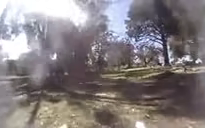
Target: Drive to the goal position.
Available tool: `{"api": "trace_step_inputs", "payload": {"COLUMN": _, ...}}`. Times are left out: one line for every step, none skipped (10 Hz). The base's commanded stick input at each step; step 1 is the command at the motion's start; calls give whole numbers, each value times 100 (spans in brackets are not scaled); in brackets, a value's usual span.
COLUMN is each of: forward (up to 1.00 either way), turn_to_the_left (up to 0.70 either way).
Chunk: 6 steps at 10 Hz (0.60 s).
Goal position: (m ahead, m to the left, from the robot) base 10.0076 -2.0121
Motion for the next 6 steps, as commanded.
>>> {"api": "trace_step_inputs", "payload": {"forward": 70, "turn_to_the_left": 0}}
{"api": "trace_step_inputs", "payload": {"forward": 70, "turn_to_the_left": 0}}
{"api": "trace_step_inputs", "payload": {"forward": 70, "turn_to_the_left": 0}}
{"api": "trace_step_inputs", "payload": {"forward": 70, "turn_to_the_left": -6}}
{"api": "trace_step_inputs", "payload": {"forward": 70, "turn_to_the_left": -16}}
{"api": "trace_step_inputs", "payload": {"forward": 70, "turn_to_the_left": -27}}
